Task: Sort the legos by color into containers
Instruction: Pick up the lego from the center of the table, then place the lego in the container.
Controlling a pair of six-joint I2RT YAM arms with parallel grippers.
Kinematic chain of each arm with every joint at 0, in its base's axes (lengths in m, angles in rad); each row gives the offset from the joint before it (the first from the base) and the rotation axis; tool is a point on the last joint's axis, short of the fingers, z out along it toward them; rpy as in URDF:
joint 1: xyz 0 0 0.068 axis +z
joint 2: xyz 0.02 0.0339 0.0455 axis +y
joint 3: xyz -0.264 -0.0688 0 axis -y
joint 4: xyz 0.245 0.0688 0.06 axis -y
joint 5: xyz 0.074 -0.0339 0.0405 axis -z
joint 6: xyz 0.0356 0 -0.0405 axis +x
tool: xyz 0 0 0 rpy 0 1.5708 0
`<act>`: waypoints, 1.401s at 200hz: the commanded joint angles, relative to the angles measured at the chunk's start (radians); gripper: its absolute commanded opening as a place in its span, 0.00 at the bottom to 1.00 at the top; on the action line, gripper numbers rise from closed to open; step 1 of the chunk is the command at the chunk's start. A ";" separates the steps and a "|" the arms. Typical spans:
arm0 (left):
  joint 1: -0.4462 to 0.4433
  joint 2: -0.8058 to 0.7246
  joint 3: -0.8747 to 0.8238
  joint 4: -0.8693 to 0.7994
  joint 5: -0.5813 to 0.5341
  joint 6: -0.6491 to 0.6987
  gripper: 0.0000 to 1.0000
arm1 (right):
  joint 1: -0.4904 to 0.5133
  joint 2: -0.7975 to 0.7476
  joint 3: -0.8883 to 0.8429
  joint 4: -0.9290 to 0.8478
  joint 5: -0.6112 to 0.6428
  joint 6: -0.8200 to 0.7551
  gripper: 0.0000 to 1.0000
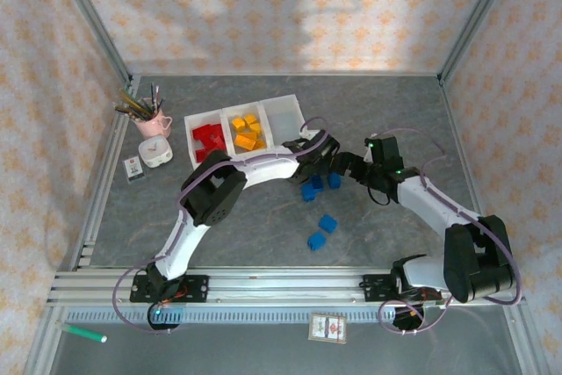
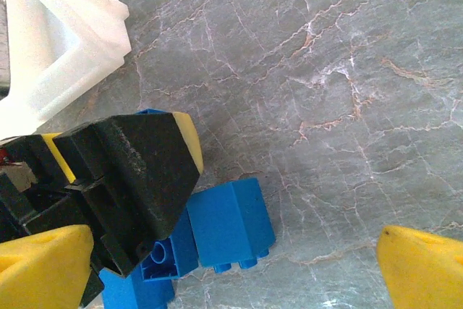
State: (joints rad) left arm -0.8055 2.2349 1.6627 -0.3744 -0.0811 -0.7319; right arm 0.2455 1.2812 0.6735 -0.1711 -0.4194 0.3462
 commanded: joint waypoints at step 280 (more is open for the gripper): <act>0.220 -0.038 0.224 -0.097 -0.197 0.205 0.27 | -0.009 0.055 0.089 0.112 -0.128 0.030 1.00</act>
State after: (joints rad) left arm -0.5991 2.1304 1.8011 -0.4175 -0.2523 -0.5671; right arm 0.2409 1.3254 0.7330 -0.0769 -0.5652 0.3733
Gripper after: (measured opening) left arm 0.310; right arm 0.996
